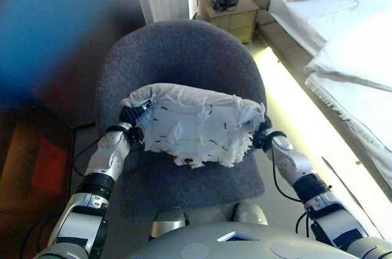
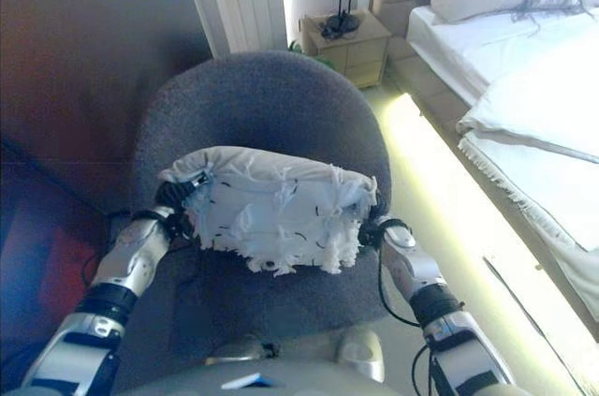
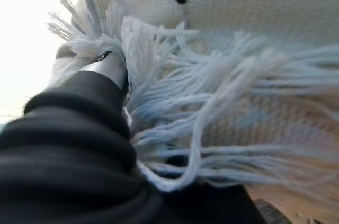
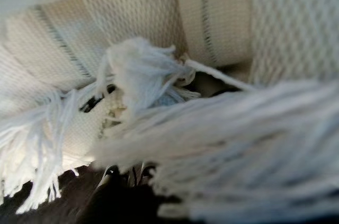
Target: Pick up the cushion and take it to the sofa
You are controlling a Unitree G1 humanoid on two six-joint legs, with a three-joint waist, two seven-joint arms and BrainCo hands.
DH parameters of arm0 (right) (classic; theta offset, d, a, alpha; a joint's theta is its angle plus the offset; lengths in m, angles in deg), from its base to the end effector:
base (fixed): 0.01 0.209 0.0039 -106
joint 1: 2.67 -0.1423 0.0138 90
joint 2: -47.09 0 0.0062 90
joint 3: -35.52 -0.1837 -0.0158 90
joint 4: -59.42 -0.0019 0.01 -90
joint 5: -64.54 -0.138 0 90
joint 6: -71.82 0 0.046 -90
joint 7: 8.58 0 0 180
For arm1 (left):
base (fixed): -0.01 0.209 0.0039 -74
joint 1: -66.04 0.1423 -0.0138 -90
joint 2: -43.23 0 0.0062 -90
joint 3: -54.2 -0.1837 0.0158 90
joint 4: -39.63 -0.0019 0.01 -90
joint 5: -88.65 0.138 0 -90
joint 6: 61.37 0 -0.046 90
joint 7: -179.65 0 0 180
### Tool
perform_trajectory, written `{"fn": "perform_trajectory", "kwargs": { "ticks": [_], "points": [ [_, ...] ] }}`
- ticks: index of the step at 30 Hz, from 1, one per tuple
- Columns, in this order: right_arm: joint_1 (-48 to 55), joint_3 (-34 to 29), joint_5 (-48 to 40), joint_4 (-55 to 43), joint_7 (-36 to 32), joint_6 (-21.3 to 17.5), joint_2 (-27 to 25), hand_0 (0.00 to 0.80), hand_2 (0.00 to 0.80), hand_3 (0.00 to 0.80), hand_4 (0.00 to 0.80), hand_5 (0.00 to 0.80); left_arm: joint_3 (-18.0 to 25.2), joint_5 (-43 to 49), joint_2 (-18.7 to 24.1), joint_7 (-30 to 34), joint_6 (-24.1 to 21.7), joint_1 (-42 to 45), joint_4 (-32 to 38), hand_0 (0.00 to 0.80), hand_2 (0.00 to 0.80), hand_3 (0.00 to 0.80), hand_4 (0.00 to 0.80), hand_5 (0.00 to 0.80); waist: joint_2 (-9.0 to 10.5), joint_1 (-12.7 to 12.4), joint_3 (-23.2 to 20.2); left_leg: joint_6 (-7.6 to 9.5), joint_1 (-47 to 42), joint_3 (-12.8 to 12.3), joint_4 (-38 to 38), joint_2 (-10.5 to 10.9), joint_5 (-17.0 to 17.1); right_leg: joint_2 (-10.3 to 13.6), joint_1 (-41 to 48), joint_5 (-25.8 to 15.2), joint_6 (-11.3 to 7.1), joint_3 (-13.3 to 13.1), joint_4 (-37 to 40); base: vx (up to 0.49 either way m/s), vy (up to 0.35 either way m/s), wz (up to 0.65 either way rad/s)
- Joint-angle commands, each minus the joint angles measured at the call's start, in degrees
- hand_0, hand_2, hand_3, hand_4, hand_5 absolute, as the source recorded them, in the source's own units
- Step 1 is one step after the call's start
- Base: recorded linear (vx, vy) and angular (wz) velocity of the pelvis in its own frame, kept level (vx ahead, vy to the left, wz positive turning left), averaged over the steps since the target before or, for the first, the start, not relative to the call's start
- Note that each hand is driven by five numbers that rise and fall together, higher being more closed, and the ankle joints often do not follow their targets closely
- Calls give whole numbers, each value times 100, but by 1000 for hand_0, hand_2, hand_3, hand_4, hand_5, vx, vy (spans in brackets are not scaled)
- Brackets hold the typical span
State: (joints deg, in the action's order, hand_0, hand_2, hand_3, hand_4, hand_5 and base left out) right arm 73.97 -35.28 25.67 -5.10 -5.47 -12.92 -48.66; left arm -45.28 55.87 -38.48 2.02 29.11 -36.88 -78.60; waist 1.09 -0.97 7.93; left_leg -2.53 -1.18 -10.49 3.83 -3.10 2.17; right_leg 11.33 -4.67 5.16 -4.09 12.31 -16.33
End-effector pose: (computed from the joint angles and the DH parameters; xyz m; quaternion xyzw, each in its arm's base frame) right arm 0.2330 -0.1810 0.0048 0.0848 0.2116 0.0510 0.9723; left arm 0.2362 0.2243 0.0153 -0.0514 0.1505 -0.0108 0.9872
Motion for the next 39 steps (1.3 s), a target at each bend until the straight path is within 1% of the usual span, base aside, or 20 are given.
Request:
{"fn": "perform_trajectory", "kwargs": {
  "ticks": [1, 4, 5, 6, 7, 10, 11, 14, 15, 16, 21, 25, 28, 32, 35, 39],
  "points": [
    [-1021, -23, -347, -139, 58, -584, 290, 800, 800, 800, 800, 800, -363, -110, -108, -86, -663, -947, 267, 800, 800, 800, 800, 800, 294, -65, 19, 121, 560, 115, 1402, -7, -1137, 621, -86, -698, -457, -116, 216, -63, -114, -17],
    [-1613, 56, -423, 52, 207, -613, 213, 800, 800, 800, 800, 800, -523, -153, -127, -202, -712, -1529, -62, 800, 800, 800, 800, 800, 321, -62, 320, 59, 1216, 280, 2163, -140, -1360, 668, -508, -537, -449, -233, -162, -157, -117, 0],
    [-1716, 78, -433, 65, 233, -623, 208, 800, 800, 800, 800, 800, -545, -167, -115, -222, -733, -1627, -109, 800, 800, 800, 800, 800, 308, -64, 390, 52, 1328, 303, 2293, -172, -1416, 667, -604, -484, -449, -251, -280, -303, -93, 14],
    [-2008, 147, -494, 82, 295, -654, 201, 800, 800, 800, 800, 800, -604, -201, -73, -313, -766, -1928, -217, 800, 800, 800, 800, 800, 306, -55, 591, 16, 1612, 328, 2541, -251, -1488, 706, -892, -414, -419, -264, -579, -311, -66, 13],
    [-2169, 181, -538, 79, 322, -647, 195, 800, 800, 800, 800, 800, -640, -224, -44, -366, -784, -2098, -290, 800, 800, 800, 800, 800, 303, -41, 700, 7, 1761, 333, 2679, -294, -1541, 710, -1061, -356, -410, -306, -753, -316, -56, 13],
    [-2613, 287, -614, 229, 287, -636, 128, 800, 800, 800, 800, 800, -664, -283, -22, -572, -802, -2572, -559, 800, 800, 800, 800, 800, 277, -9, 985, 22, 2178, 364, 3150, -351, -1719, 751, -1553, -133, -384, -467, -1373, -175, -28, 7],
    [-2704, 314, -617, 268, 296, -633, 105, 800, 800, 800, 800, 800, -671, -301, -25, -619, -823, -2658, -607, 800, 800, 800, 800, 800, 261, -1, 1025, 27, 2254, 355, 3223, -368, -1750, 748, -1640, -78, -383, -498, -1470, -120, 2, -4],
    [-3039, 386, -681, 498, 275, -716, 76, 800, 800, 800, 800, 800, -669, -279, -89, -833, -863, -2978, -719, 800, 800, 800, 800, 800, 179, 18, 1219, -12, 2549, 389, 3573, -404, -1876, 769, -1942, 98, -353, -594, -1844, -71, 10, -16],
    [-3108, 382, -690, 544, 251, -716, 70, 800, 800, 800, 800, 800, -674, -243, -116, -872, -887, -3041, -761, 800, 800, 800, 800, 800, 141, 18, 1274, -62, 2556, 421, 3728, -424, -2058, 761, -1961, 272, -395, -634, -2016, 10, 10, 15],
    [-3225, 369, -675, 592, 207, -688, 55, 800, 800, 800, 800, 800, -664, -183, -128, -925, -895, -3147, -814, 800, 800, 800, 800, 800, 112, 29, 1326, -76, 2632, 416, 3809, -438, -2084, 767, -2039, 318, -391, -660, -2105, 16, 9, 18],
    [-3450, 527, -457, 490, 46, -574, 62, 800, 800, 800, 800, 800, -641, 4, -57, -1248, -913, -3520, -980, 800, 800, 800, 800, 800, 61, 109, 1457, -136, 2756, 379, 4009, -509, -2154, 770, -2202, 457, -385, -761, -2337, 3, 5, -10],
    [-3612, 664, -531, 446, 5, -505, 83, 800, 800, 800, 800, 800, -653, 8, 109, -1311, -745, -3865, -1096, 800, 800, 800, 800, 800, 22, 163, 1519, -208, 2722, 352, 4015, -565, -2132, 786, -2171, 500, -408, -776, -2355, 43, 3, -5],
    [-3758, 687, -752, 480, 39, -503, 195, 800, 800, 800, 800, 800, -828, 251, 193, -1324, -571, -4286, -1258, 800, 800, 800, 800, 800, -28, 223, 1552, -270, 2670, 312, 3921, -585, -2070, 796, -2096, 488, -430, -777, -2263, 68, 10, 5],
    [-3884, 782, -816, 447, 57, -466, 258, 800, 800, 800, 800, 800, -1051, 123, 256, -1345, -430, -4885, -1552, 800, 800, 800, 800, 800, -68, 317, 1591, -330, 2670, 274, 3808, -607, -1996, 801, -2071, 459, -447, -779, -2139, 35, 6, 2],
    [-3895, 914, -706, 339, 75, -356, 316, 800, 800, 800, 800, 800, -1182, 10, 199, -1427, -471, -5278, -1812, 800, 800, 800, 800, 800, -65, 410, 1604, -363, 2688, 250, 3778, -643, -1967, 793, -2102, 467, -457, -803, -2118, 43, -10, 0],
    [-3883, 1158, -448, 192, -16, -157, 407, 800, 800, 800, 800, 800, -1255, -200, 22, -1654, -737, -5627, -2031, 800, 800, 800, 800, 800, -36, 502, 1613, -415, 2731, 240, 3791, -671, -1957, 790, -2151, 477, -466, -831, -2100, 52, -20, -6]
  ]
}}
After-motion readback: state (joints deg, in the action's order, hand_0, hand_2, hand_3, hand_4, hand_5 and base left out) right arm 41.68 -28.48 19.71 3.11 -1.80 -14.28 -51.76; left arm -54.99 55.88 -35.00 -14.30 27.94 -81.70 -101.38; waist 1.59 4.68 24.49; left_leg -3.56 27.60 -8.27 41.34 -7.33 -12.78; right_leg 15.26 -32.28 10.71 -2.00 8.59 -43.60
